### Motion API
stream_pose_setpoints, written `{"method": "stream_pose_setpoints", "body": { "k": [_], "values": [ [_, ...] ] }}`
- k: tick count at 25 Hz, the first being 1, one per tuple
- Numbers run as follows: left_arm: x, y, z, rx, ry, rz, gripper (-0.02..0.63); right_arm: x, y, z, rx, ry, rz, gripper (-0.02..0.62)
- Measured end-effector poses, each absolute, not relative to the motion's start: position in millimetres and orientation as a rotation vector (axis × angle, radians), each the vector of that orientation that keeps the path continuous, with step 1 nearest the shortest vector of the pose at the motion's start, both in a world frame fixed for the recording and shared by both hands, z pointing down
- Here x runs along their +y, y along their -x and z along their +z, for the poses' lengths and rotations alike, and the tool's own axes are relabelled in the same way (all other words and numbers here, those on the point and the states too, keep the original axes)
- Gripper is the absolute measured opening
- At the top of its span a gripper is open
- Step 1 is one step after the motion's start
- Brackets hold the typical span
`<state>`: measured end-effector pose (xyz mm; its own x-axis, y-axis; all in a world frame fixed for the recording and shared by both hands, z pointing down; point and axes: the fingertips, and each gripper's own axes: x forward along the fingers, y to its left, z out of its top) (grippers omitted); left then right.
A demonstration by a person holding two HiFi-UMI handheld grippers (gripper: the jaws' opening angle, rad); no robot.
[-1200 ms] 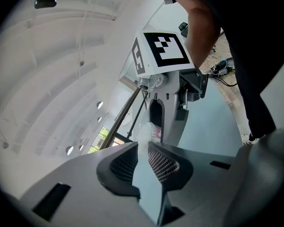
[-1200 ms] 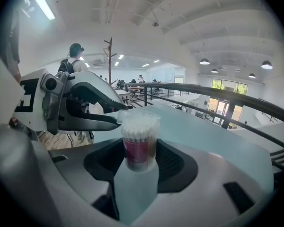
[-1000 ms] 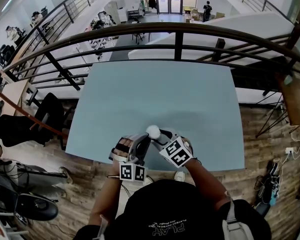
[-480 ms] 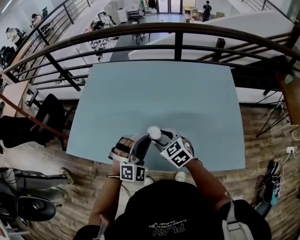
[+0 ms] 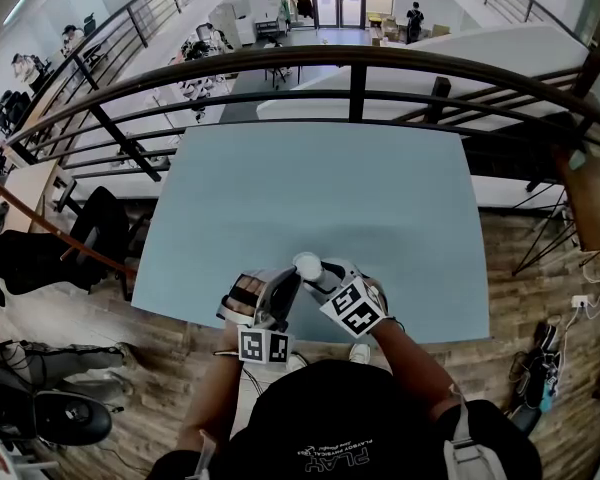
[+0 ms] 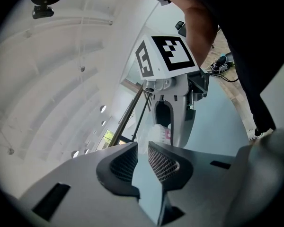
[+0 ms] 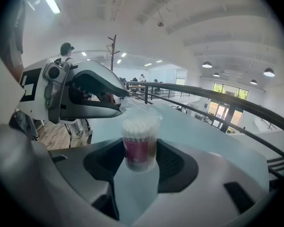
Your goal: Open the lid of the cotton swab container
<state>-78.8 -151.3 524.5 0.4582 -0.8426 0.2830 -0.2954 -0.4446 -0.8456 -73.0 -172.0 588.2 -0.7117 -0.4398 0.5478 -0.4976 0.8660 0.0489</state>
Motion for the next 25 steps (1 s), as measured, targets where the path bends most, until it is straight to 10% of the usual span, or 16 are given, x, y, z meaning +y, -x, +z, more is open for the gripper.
{"method": "stream_pose_setpoints", "body": {
  "k": [25],
  "values": [
    [-185,72,496,1.053,1.977,-0.867,0.071,-152,82,584,-2.488,-0.629,0.057,0.221]
  ]
}}
